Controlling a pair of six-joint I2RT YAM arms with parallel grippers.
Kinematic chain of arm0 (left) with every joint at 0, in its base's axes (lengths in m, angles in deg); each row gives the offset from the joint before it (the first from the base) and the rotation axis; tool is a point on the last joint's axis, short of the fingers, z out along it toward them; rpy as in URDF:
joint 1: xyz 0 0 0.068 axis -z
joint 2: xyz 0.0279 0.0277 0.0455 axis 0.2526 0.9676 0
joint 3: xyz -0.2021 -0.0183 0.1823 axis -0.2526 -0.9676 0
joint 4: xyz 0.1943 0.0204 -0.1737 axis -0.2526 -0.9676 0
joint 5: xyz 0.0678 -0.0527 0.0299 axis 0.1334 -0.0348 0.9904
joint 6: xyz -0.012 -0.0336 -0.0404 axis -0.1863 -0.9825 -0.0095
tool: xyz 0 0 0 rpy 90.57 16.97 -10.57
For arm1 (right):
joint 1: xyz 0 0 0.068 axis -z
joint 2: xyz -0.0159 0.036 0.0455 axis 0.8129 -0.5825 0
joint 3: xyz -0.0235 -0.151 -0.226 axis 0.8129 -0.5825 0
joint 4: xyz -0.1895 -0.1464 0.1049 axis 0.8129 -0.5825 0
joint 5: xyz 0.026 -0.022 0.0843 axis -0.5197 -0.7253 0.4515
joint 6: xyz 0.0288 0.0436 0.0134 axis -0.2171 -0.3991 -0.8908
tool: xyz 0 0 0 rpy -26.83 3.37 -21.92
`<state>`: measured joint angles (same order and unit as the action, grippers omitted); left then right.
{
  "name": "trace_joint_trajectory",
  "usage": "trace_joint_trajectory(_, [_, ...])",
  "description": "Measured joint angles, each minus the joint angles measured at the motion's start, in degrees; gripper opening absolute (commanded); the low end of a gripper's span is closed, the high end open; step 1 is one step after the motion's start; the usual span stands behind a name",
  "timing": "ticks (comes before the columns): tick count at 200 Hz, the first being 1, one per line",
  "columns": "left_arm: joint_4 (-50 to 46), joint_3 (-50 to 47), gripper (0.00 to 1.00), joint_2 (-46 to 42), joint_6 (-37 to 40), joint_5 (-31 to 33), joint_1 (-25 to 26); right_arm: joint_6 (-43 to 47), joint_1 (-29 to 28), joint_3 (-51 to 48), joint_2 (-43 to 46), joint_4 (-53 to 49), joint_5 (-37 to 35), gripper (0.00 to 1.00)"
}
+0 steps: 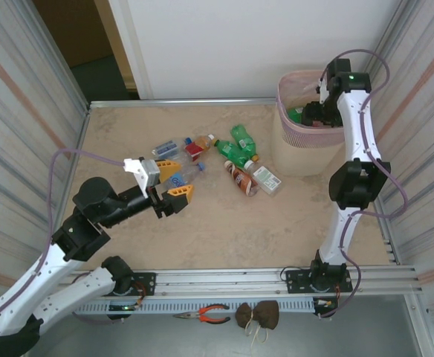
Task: Put the plastic bottles in the bin
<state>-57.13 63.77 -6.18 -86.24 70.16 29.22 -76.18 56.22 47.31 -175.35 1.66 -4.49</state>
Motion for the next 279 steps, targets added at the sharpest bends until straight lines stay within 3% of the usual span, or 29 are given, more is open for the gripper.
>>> trace_joint_trajectory(113, [-9.2,6.5,0.7,11.8,-1.2,2.0,-4.5,0.0,-2.5,3.1,9.9,0.7,0.0,0.78])
trace_joint_trajectory(160, [-12.5,9.4,0.68,16.2,-4.0,-2.2,-11.9,-1.0,-4.0,2.4,15.5,2.7,0.0,0.77])
trace_joint_trajectory(233, [-20.7,12.6,0.67,25.1,-1.8,-6.4,-22.1,-3.7,-5.9,-18.7,33.0,13.7,1.1,0.75])
trace_joint_trajectory(279, [-23.5,13.3,0.67,30.4,2.2,-6.5,-26.8,-5.7,-10.7,-34.5,44.4,22.7,3.8,0.75])
